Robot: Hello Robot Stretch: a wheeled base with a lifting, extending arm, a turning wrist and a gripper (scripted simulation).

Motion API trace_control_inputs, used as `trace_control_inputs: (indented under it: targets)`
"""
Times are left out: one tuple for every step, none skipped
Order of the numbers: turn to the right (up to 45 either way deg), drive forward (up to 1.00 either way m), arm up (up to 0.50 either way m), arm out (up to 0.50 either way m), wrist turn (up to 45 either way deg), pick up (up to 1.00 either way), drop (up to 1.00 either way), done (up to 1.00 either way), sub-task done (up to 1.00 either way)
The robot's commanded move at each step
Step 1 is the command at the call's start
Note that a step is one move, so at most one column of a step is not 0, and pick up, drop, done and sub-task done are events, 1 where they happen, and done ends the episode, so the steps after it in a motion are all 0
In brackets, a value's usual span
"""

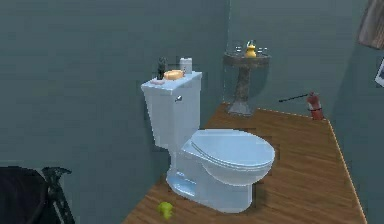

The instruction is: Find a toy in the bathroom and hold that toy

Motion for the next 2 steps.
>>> trace_control_inputs:
  targets:
    - [0.0, 0.25, 0.00, 0.00, 0.0, 0.00, 0.00, 0.00, 0.00]
    - [0.0, 0.10, 0.00, 0.00, 0.0, 0.00, 0.00, 0.00, 0.00]
